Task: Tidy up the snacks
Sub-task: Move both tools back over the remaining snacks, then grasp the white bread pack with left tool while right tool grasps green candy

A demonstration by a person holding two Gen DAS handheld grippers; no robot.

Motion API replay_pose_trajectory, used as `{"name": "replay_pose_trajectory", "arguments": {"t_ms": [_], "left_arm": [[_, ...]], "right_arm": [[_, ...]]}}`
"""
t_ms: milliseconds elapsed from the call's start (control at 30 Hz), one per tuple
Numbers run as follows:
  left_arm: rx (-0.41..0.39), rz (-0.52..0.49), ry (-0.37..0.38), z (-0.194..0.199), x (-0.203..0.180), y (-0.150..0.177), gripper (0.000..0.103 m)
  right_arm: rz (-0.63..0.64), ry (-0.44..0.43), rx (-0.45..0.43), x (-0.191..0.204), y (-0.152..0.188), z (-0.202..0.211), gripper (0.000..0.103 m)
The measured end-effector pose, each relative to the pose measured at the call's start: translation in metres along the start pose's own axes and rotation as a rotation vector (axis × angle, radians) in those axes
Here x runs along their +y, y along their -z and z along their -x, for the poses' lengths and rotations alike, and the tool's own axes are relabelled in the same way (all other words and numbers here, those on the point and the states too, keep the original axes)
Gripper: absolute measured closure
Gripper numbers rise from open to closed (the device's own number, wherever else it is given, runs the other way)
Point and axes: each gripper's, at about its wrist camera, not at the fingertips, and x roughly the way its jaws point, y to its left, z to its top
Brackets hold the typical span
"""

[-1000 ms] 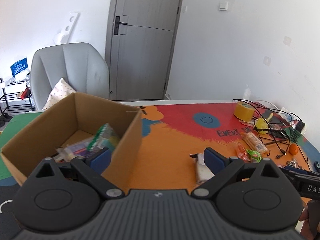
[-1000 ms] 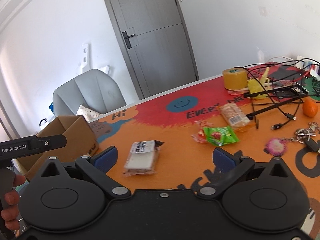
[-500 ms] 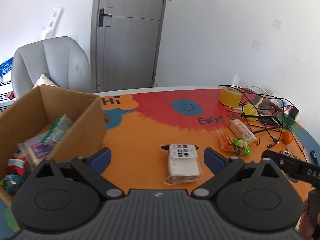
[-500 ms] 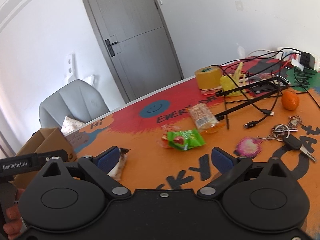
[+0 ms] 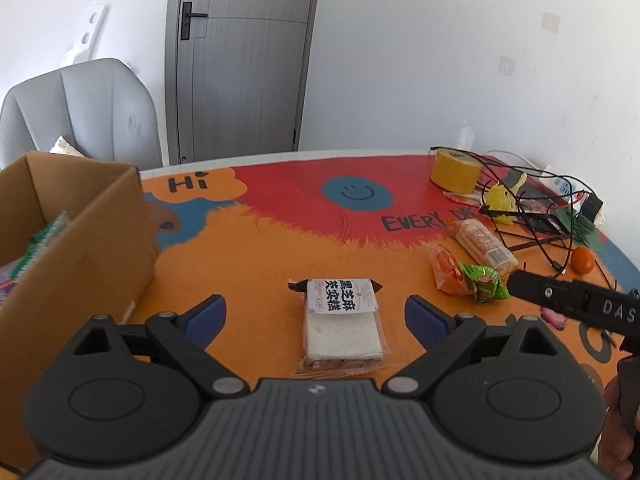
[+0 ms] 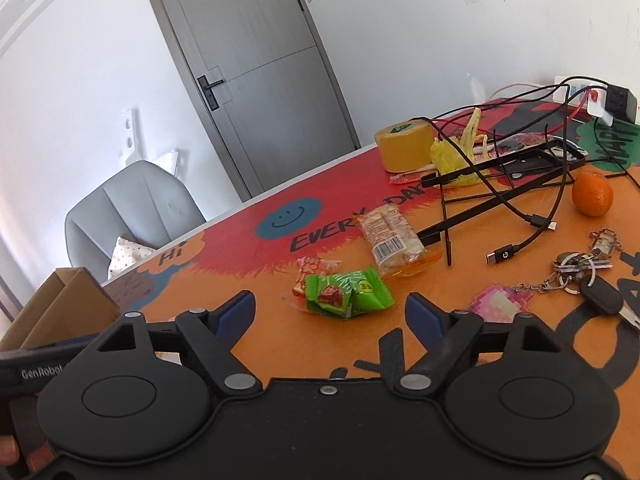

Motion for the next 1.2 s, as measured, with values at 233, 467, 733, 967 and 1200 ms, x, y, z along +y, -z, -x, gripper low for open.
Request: {"name": "replay_pose_trajectory", "arguments": {"t_ms": [233, 467, 733, 967, 1200], "left_arm": [[0.006, -0.008, 0.003, -0.021, -0.004, 0.001, 0.008], [0.020, -0.002, 0.008, -0.038, -0.004, 0.003, 0.013], [0.034, 0.014, 0.018, -0.053, 0.001, 0.004, 0.027], [0.058, 0.022, 0.065, -0.054, 0.002, 0.002, 0.056], [0.040, 0.035, 0.092, -0.035, 0.007, 0.003, 0.057]], "right_arm": [[-0.001, 0.008, 0.015, -0.005, -0.004, -0.022, 0.025], [0.017, 0.014, 0.024, -0.003, -0.008, -0.037, 0.026], [0.047, 0.045, 0.031, -0.001, -0.004, -0.050, 0.040], [0.097, 0.047, 0.052, 0.009, 0.001, -0.049, 0.068], [0.096, 0.034, 0.064, 0.016, 0.003, -0.036, 0.076]]}}
